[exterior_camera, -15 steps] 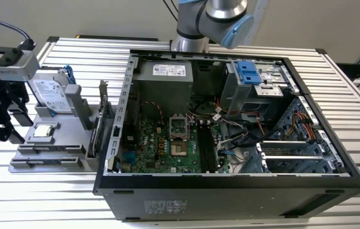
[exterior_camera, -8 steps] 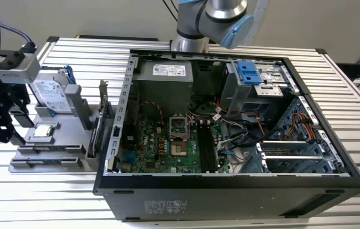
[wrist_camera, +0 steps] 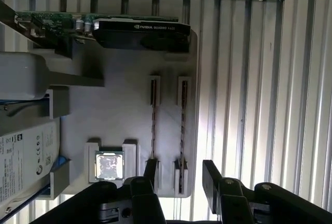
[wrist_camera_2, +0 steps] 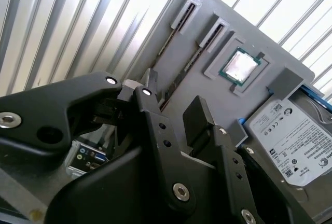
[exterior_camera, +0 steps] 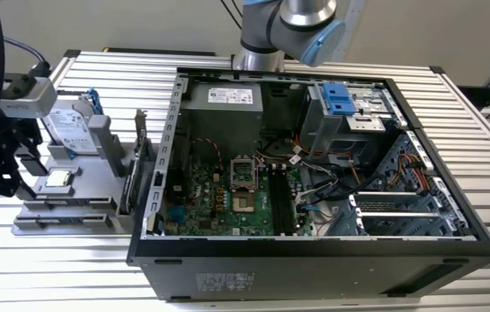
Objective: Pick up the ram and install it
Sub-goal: 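Pick up the ram and move it above insertion slot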
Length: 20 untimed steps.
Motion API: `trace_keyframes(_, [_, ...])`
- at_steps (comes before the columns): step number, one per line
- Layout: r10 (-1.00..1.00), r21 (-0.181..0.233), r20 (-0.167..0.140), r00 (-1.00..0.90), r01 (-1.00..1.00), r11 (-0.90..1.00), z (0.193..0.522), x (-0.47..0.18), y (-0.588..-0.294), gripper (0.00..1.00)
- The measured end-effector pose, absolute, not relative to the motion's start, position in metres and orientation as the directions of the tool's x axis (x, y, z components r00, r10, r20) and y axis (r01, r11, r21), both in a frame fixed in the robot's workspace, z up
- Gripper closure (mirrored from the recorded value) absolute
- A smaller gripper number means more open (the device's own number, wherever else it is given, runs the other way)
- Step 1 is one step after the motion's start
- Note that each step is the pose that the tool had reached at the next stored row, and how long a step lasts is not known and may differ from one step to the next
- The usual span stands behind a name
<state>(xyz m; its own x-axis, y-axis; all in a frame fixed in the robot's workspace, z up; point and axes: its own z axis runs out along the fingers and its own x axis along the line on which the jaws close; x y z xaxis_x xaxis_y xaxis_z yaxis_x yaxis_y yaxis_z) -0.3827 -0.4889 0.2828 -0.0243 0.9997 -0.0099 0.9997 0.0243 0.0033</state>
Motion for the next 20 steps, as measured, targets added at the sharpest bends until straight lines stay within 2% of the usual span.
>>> trace_keyframes(20, [1.000,-0.004,-0.010,-0.024,1.000,0.024,0.269,-0.383,-0.489,0.00])
